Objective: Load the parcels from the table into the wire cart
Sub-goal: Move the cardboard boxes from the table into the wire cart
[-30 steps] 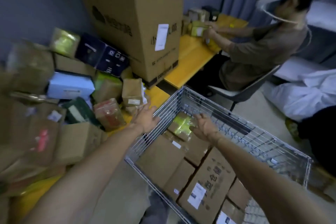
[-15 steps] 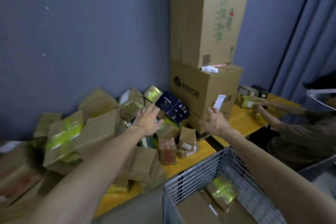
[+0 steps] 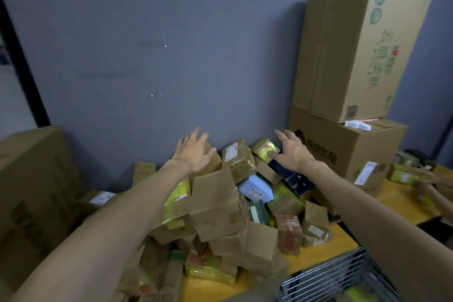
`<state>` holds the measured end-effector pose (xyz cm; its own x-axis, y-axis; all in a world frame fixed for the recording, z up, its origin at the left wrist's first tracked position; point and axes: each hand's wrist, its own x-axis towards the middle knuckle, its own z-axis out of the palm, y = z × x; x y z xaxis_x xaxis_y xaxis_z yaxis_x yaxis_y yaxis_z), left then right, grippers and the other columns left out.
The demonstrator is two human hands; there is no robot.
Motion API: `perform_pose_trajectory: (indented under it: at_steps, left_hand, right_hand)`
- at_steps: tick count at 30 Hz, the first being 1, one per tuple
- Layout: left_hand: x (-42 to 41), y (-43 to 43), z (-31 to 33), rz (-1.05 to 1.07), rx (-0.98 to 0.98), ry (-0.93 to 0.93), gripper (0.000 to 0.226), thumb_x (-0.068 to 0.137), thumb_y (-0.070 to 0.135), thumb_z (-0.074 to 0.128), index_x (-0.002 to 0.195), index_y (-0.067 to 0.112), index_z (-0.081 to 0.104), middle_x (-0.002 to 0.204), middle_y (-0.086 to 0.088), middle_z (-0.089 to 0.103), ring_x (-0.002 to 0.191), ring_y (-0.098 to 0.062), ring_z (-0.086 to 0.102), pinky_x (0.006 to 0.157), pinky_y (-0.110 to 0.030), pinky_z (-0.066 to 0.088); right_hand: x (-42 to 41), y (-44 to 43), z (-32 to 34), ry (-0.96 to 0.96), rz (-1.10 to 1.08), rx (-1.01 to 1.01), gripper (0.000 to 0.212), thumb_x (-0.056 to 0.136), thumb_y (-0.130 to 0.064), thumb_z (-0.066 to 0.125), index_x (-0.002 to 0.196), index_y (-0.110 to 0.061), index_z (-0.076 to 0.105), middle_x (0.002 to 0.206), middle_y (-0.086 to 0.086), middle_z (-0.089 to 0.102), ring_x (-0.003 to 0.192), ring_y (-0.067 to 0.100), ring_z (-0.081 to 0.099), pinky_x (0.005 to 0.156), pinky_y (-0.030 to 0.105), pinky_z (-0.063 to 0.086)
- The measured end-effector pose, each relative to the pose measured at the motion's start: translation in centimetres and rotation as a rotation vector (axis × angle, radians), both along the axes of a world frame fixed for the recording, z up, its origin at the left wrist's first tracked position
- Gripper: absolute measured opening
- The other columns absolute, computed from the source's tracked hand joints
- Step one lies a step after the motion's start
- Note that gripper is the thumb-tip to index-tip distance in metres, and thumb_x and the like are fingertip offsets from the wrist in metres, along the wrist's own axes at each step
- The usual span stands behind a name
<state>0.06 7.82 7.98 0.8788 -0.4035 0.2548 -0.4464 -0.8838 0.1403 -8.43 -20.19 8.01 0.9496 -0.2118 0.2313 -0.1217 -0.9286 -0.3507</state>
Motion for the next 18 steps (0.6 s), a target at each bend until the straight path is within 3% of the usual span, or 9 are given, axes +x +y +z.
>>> perform_pose_trajectory:
  at_steps: [10,18]
  left_hand:
    - [1.1,5.4,-3.4,0.091,0.029,0.099,0.065,0.102,0.053,0.035,0.155,0.019,0.02,0.164,-0.015,0.008,0.149,-0.034,0.019,0.12,-0.045,0.016]
    - [1.1,4.8,-8.5,0.174,-0.055,0.291,0.07,0.098,0.058,0.043,0.156,0.026,0.018,0.164,-0.009,0.011,0.148,-0.031,0.021,0.118,-0.043,0.025]
  right_hand:
    - [4.5,3.9,-3.8,0.088,0.142,-0.057,0.083,0.095,-0.051,0.053,0.158,-0.021,0.007,0.161,0.013,0.014,0.148,0.033,0.014,0.116,0.047,0.025]
    - [6.8,5.2,-8.7,0.243,0.255,0.055,0.096,0.087,-0.067,0.054,0.158,-0.022,0.007,0.162,0.015,0.009,0.148,0.037,0.015,0.116,0.055,0.026]
